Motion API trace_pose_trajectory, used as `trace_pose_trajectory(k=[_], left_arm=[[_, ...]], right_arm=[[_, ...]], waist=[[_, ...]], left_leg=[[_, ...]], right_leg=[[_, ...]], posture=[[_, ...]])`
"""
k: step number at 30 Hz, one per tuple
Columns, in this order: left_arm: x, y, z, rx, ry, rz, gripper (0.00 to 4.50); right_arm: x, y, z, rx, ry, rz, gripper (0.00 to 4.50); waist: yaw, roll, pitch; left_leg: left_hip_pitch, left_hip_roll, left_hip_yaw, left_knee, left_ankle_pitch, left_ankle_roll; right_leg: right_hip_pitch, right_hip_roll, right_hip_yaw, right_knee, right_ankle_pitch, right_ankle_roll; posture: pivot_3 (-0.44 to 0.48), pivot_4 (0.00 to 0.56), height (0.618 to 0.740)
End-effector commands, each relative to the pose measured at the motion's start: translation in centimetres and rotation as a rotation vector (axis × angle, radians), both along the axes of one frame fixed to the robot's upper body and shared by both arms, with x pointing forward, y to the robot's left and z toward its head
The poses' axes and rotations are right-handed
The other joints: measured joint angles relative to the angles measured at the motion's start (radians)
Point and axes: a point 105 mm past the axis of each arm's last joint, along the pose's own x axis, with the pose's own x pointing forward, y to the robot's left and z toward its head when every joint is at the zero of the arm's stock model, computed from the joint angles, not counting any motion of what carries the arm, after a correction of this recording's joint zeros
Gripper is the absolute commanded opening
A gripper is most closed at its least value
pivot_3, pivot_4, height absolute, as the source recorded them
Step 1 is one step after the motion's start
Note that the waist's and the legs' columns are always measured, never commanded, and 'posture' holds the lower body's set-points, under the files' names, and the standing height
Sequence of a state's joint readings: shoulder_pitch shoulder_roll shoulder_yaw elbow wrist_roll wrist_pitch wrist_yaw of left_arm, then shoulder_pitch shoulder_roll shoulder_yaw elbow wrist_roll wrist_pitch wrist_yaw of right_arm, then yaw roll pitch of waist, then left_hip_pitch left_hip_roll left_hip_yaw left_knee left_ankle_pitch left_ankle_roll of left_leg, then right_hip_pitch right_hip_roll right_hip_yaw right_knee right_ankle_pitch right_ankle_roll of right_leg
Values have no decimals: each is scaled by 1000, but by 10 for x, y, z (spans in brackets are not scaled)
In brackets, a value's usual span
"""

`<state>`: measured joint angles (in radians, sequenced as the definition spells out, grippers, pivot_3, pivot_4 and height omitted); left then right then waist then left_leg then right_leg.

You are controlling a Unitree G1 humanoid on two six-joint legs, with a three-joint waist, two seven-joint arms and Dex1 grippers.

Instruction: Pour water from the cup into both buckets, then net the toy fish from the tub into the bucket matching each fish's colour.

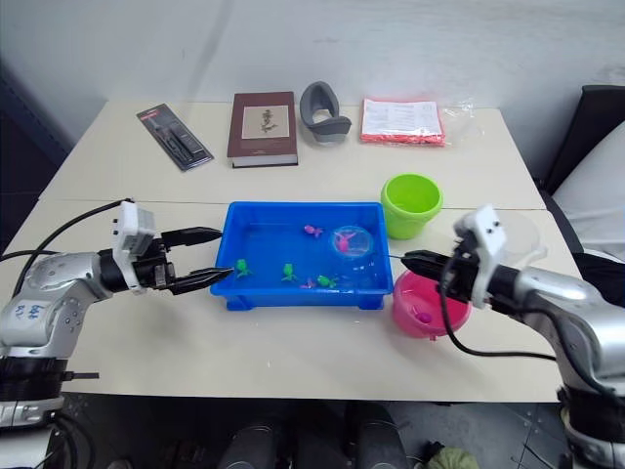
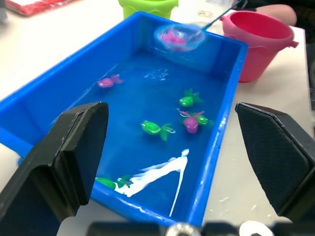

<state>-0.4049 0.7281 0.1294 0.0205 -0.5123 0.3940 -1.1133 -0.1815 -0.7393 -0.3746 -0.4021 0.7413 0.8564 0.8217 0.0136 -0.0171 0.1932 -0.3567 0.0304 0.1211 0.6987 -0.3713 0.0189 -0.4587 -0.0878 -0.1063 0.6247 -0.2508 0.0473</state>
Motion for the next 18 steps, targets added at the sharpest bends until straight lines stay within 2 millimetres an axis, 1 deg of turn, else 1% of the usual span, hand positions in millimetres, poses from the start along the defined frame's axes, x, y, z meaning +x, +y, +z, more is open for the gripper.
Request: trace_pose_trajectory(k=[1,4,6,8,12,16,18], left_arm=[[1,-10,12,-7,-44,-65,4445],[5,-15,17,-24,-60,-85,4445],[4,-20,18,-28,-58,-112,4445],[3,-26,18,-29,-56,-143,4445],[6,-37,20,-35,-59,-195,4445],[5,-49,18,-44,-36,-257,4445],[4,-55,18,-50,-28,-286,4445]], right_arm=[[-18,-6,29,18,-135,22,0],[-29,-9,33,20,-158,14,0],[-39,-7,38,18,-203,25,0],[-47,-11,39,3,-236,-3,0],[-62,-29,35,-11,-248,-114,0],[-75,-35,29,-67,-268,-160,0],[-80,-39,27,-60,-276,-200,0]], waist=[[2,0,0],[1,0,0],[-2,0,0],[1,0,0],[10,0,0],[12,0,0],[11,0,0]], left_leg=[[1,-1,0,0,0,1],[5,0,0,0,0,1],[5,1,-1,0,0,1],[5,1,-1,0,0,1],[5,0,-1,0,0,1],[6,0,-2,0,0,2],[6,0,-3,0,0,1]], right_leg=[[1,0,0,-1,0,0],[6,0,0,-4,1,1],[7,1,1,-4,1,1],[7,1,0,-3,1,1],[8,1,0,-4,1,1],[10,1,0,-4,1,2],[11,2,0,-4,1,2]], posture=[[0,150,740],[0,150,740],[0,150,740],[0,150,740],[0,150,740],[0,150,740],[0,150,740]])
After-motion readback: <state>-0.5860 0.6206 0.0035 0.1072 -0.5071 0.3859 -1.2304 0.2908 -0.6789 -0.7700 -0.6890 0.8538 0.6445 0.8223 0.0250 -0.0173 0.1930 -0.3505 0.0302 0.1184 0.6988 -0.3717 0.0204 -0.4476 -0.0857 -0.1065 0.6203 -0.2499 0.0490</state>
